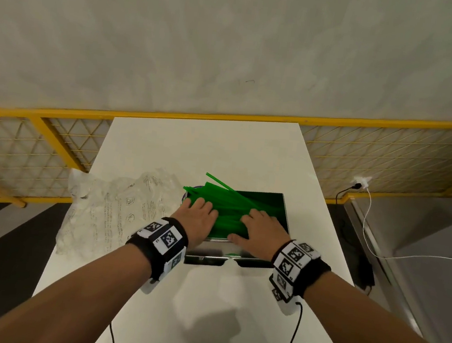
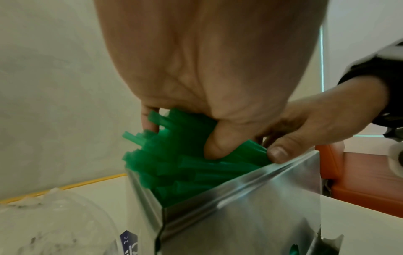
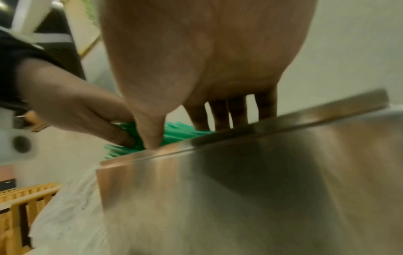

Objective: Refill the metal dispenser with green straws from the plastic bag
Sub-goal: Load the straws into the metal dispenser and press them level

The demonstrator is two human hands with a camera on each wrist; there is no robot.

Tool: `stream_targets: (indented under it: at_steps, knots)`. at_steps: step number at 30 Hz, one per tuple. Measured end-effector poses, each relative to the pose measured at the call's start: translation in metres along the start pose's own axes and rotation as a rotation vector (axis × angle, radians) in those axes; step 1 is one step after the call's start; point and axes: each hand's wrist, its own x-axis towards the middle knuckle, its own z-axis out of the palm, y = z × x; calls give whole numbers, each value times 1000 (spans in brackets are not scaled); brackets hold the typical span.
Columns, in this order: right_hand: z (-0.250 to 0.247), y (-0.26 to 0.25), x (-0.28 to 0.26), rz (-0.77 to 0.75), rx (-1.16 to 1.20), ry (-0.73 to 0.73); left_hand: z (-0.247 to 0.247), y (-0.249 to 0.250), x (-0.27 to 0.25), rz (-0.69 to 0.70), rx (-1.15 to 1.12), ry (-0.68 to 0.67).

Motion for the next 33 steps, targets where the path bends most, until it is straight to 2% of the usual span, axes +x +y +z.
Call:
stream_targets:
  at_steps: [2, 3, 7, 10, 14, 16, 20, 27, 30, 33]
  knots:
    - [2, -3, -5, -50, 11, 144, 0, -2, 0, 1, 2, 2]
    - [3, -3, -6, -70, 47, 146, 1, -2, -1, -1, 1, 3]
    - [10, 3, 1, -1, 91, -89, 5, -1, -3, -34, -3, 41]
    - [3, 1, 7, 30, 120, -182, 8, -2, -7, -118, -63, 82]
    - [-2, -1, 17, 49, 350, -269, 15, -5, -8, -218, -247, 18]
    - [0, -1, 22, 76, 394, -290, 18, -5, -8, -192, -324, -13]
    - [5, 2, 31, 99, 452, -330, 16, -13, -4, -109, -341, -41]
    - [-6, 2, 29, 96, 403, -394, 11, -26, 3, -44, -341, -148]
    - [-5, 1, 31, 103, 428, -397, 15, -27, 4, -70, -425, -142]
    - [-5, 1, 32, 116, 474, -405, 21, -28, 3, -88, -553, -77]
